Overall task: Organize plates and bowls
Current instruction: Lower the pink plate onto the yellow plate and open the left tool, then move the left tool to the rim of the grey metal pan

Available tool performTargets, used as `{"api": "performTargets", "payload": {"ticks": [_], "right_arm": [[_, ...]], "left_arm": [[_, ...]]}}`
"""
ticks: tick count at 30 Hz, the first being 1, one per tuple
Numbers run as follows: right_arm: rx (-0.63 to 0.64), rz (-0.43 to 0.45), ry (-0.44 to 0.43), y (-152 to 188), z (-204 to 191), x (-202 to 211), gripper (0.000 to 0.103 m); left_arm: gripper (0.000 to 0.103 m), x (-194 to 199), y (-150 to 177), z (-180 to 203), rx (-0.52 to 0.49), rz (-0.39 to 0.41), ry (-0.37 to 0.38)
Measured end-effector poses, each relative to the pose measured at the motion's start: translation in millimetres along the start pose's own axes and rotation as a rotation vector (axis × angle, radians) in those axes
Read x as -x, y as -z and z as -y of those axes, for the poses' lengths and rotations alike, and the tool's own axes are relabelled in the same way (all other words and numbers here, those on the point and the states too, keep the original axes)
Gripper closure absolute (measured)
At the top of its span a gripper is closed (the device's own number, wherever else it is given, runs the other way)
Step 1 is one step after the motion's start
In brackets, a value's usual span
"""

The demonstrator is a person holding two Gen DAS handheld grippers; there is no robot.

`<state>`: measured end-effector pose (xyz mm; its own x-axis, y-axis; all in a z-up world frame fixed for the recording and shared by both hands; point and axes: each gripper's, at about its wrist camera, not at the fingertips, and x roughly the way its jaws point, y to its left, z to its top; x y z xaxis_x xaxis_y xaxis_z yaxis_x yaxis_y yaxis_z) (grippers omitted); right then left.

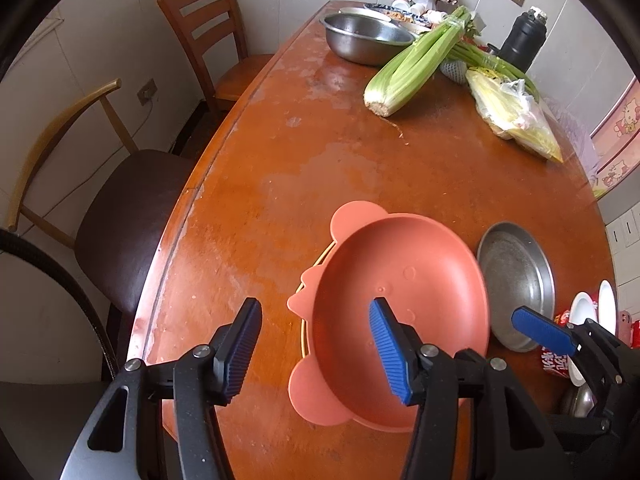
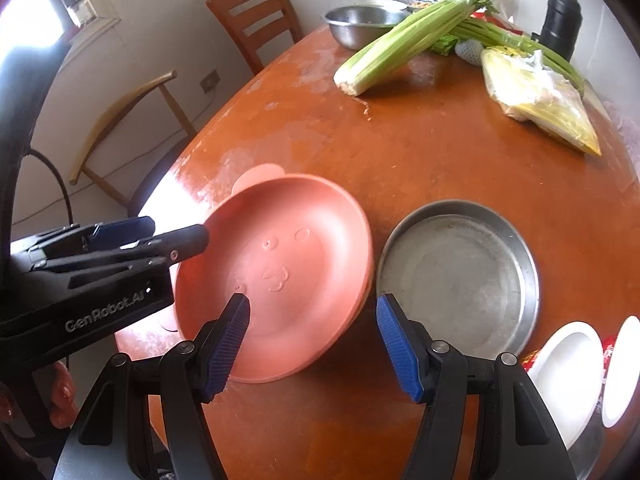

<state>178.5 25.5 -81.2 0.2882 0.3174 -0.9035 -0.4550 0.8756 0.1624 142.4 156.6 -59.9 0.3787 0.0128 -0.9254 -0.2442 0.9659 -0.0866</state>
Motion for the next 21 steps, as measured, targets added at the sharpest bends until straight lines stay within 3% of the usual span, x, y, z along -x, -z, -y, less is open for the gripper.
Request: {"api": "performTargets", "payload": {"ticks": [21], "right_arm": [[-0.051, 0.149, 0.080, 4, 44, 83, 0.035]], "left_arm": [[0.043, 63, -1, 48, -0.065, 0.087, 0.061]]}}
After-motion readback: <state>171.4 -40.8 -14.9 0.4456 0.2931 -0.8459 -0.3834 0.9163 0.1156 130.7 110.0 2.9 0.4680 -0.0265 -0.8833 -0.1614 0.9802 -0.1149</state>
